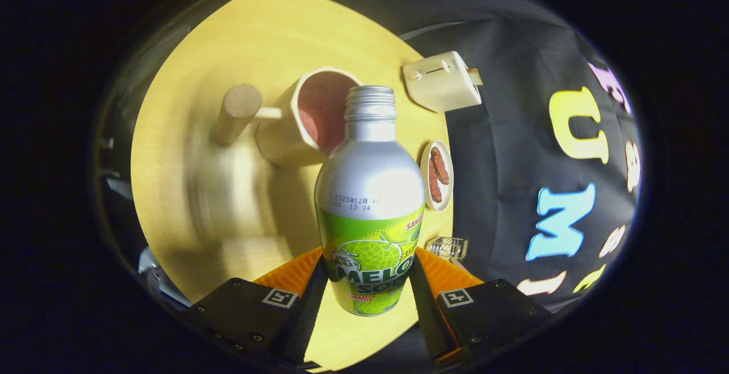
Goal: Take the bottle from table, then pour the juice into the cup, finally place the bottle on the coaster
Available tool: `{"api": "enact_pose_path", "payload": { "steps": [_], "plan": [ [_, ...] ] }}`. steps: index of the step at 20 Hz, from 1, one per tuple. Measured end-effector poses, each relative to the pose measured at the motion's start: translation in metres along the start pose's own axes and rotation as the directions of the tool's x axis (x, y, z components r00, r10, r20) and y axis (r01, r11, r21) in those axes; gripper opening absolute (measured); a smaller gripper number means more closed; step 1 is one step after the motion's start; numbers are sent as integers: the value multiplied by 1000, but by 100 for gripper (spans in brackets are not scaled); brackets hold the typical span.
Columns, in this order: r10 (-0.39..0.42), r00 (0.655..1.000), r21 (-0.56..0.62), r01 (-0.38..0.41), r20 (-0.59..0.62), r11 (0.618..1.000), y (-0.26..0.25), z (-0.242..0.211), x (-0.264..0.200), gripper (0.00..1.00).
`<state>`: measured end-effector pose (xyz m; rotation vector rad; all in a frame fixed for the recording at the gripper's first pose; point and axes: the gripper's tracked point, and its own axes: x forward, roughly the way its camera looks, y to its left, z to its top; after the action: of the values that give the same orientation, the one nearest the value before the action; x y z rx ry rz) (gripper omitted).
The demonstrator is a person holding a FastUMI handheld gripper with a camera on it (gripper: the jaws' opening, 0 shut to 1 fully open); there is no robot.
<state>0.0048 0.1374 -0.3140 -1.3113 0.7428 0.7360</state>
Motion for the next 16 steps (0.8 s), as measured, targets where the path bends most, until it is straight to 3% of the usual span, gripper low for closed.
{"api": "enact_pose_path", "payload": {
  "steps": [4,8,16],
  "plan": [
    [19,999,146,-26,50,989,8,-11,8,76],
    [40,997,305,-60,71,950,16,-29,16,77],
    [20,983,581,-123,180,804,6,-43,26,76]
  ]
}}
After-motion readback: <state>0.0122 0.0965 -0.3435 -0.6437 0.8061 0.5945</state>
